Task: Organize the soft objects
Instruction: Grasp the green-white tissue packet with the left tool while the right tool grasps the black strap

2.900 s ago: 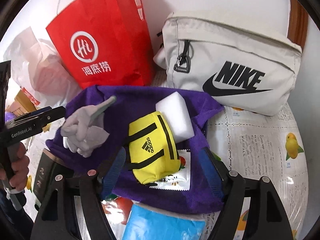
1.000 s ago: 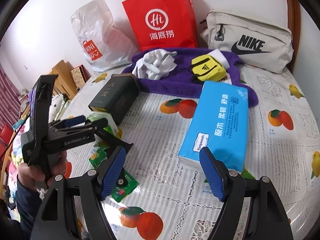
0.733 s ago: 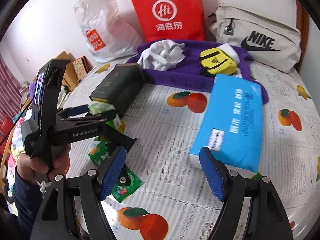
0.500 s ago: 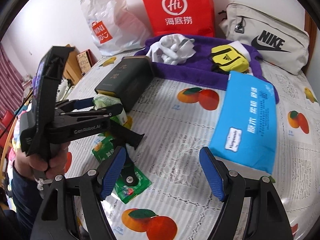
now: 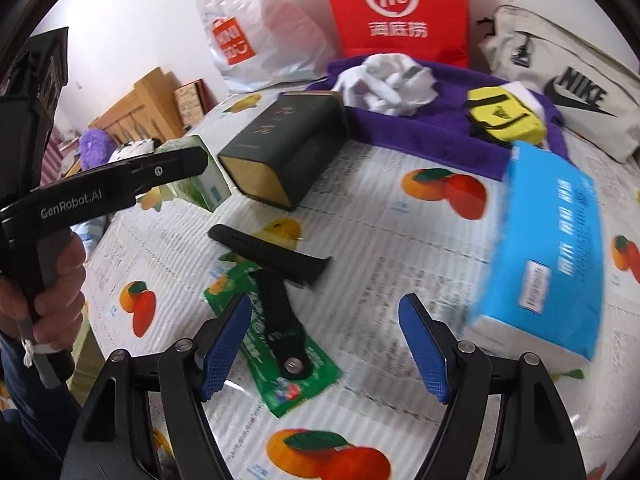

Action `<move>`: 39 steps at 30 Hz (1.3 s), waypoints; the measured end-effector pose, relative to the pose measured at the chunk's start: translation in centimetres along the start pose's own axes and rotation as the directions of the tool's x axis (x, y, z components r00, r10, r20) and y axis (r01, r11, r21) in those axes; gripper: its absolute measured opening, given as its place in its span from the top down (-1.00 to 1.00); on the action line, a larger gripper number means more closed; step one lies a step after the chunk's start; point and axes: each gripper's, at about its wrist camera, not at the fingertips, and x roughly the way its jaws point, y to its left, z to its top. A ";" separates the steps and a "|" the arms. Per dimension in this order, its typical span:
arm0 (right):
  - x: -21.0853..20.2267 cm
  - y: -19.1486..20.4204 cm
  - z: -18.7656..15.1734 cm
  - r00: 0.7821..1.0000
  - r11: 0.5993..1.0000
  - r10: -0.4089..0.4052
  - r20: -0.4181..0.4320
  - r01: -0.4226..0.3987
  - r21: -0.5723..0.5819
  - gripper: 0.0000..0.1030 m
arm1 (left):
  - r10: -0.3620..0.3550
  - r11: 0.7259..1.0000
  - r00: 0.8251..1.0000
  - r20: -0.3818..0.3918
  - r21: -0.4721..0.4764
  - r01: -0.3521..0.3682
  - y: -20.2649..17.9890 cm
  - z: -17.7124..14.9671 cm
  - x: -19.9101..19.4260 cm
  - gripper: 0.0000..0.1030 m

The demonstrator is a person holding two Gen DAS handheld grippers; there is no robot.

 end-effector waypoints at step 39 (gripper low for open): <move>8.2 5.4 3.6 0.993 0.949 -0.008 -0.117 -0.030 -0.313 0.64 | 0.007 0.991 0.999 -0.042 -0.134 -0.013 7.8 -0.4 1.8 -0.36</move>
